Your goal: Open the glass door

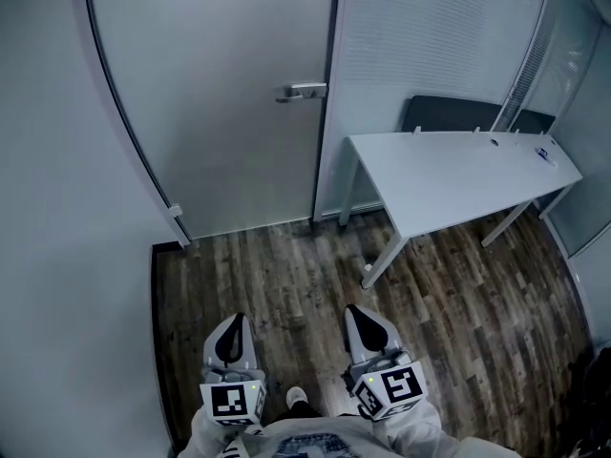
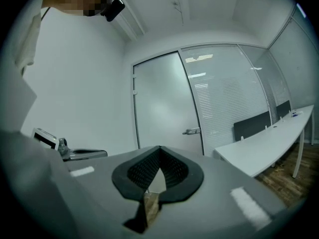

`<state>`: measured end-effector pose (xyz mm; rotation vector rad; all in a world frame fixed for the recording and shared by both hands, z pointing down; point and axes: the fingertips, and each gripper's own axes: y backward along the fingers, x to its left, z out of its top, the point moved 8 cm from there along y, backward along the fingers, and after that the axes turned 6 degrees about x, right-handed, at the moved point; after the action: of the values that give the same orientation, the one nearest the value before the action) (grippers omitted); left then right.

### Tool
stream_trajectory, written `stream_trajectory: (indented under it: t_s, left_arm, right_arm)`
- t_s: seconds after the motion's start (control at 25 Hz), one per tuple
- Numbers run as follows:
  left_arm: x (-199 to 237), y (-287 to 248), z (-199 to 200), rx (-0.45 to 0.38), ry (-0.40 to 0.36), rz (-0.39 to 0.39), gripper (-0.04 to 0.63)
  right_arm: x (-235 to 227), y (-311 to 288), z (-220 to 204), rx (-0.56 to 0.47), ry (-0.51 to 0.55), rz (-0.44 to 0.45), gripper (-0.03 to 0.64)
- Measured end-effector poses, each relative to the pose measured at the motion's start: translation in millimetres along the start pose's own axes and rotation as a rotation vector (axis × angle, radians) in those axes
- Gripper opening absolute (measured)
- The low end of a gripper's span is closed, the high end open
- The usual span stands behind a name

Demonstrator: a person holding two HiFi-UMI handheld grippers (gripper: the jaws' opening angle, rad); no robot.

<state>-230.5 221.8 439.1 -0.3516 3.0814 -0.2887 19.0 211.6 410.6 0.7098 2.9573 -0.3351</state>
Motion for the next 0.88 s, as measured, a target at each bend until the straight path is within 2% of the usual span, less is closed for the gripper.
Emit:
stream_trajectory:
  t_s: [0.16, 0.4, 0.64, 0.88]
  left_arm:
    - [14, -31, 4, -0.027, 0.033, -0.002, 0.003]
    - [12, -56, 6, -0.042, 0.044, -0.029, 0.002]
    - [12, -101, -1, -0.030, 0.009, -0.005, 0.003]
    - [15, -189, 7, -0.010, -0.043, 0.037, 0.003]
  right_arm:
    - [-11, -23, 9, 0.018, 0.023, -0.037, 0.005]
    - [-29, -43, 20, -0.015, 0.029, -0.076, 0.005]
    - [-60, -93, 24, -0.050, 0.024, -0.037, 0.005]
    - [-123, -171, 35, -0.080, -0.040, 0.001, 0.005]
